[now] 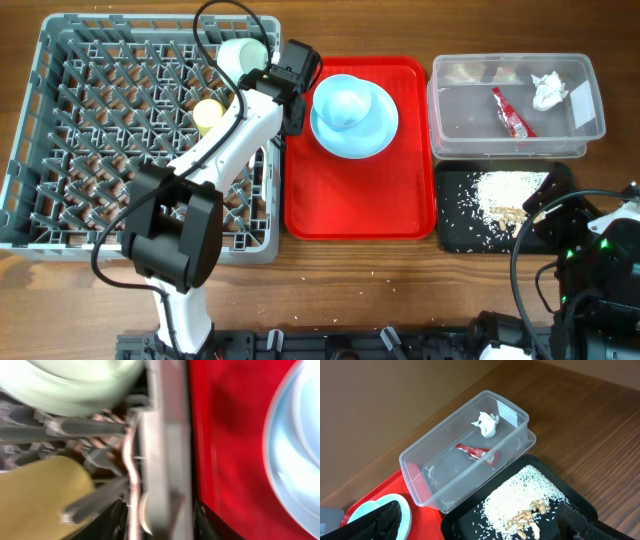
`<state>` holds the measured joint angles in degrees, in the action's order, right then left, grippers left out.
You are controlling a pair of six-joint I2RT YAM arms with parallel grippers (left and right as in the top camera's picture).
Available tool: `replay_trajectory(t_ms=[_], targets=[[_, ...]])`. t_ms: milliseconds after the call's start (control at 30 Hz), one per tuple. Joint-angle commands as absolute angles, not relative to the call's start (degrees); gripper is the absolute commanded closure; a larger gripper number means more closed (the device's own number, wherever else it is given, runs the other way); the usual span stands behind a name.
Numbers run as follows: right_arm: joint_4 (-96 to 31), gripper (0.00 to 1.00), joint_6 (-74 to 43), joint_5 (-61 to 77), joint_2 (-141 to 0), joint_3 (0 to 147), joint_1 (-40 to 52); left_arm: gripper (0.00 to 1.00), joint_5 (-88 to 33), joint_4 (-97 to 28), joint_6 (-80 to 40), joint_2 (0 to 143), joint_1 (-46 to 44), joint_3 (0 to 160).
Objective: Sort waste into correct bins and load items into the dishwasher rack
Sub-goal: 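Move the left gripper back to the light-blue plate on the red tray, then grasp the light-blue plate edge and carry it into the rack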
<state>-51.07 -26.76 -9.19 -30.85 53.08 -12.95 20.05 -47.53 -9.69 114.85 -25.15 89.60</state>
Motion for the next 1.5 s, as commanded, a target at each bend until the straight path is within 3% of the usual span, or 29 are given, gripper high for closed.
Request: replay_trajectory(t_ms=[0,67,167,233,367,533,733,900,967,1100,1233,1367,1467], targets=[[-50.9,0.00,-27.1,-8.9,-30.6,53.6,-13.1,0.50,30.1,-47.2,-11.7,107.8,-25.2,92.9],[-50.9,0.00,-27.1,-8.9,-30.6,53.6,-13.1,0.45,26.7,-47.2,-14.2,102.2,-25.6,93.9],[-50.9,0.00,-27.1,-8.9,-30.6,53.6,-13.1,0.56,4.7,-47.1,-14.1,96.5,-28.4,93.9],[-50.9,0.00,-27.1,-8.9,-30.6,53.6,-13.1,0.65,1.0,-45.3,-14.1,97.4,-30.3,93.8],[-50.9,0.00,-27.1,-8.9,-30.6,53.6,-13.1,0.71,0.9,-35.2,-13.7,107.2,-35.4,93.8],[-50.9,0.00,-27.1,-8.9,-30.6,53.6,-13.1,0.69,0.9,-27.7,-13.7,120.1,-36.6,93.8],[-50.9,0.00,-27.1,-8.9,-30.6,53.6,-13.1,0.68,1.0,-23.8,-13.7,126.1,-36.4,93.8],[-50.9,0.00,-27.1,-8.9,-30.6,53.6,-13.1,0.82,1.1,-24.1,-13.7,127.1,-36.2,93.8],[-50.9,0.00,-27.1,-8.9,-30.6,53.6,-13.1,0.96,1.1,-25.2,-13.7,126.9,-36.2,93.8],[-50.9,0.00,-27.1,-8.9,-30.6,53.6,-13.1,0.96,1.1,-28.9,-13.8,122.3,-36.1,93.8],[-50.9,0.00,-27.1,-8.9,-30.6,53.6,-13.1,0.96,-1.0,-40.3,-15.2,109.3,-36.1,93.8],[-50.9,0.00,-27.1,-8.9,-30.6,53.6,-13.1,0.96,-21.8,-58.4,-15.9,85.9,-30.9,93.8],[-50.9,0.00,-27.1,-8.9,-30.6,53.6,-13.1,0.96,-32.0,-70.3,-14.7,76.8,-22.6,93.8]])
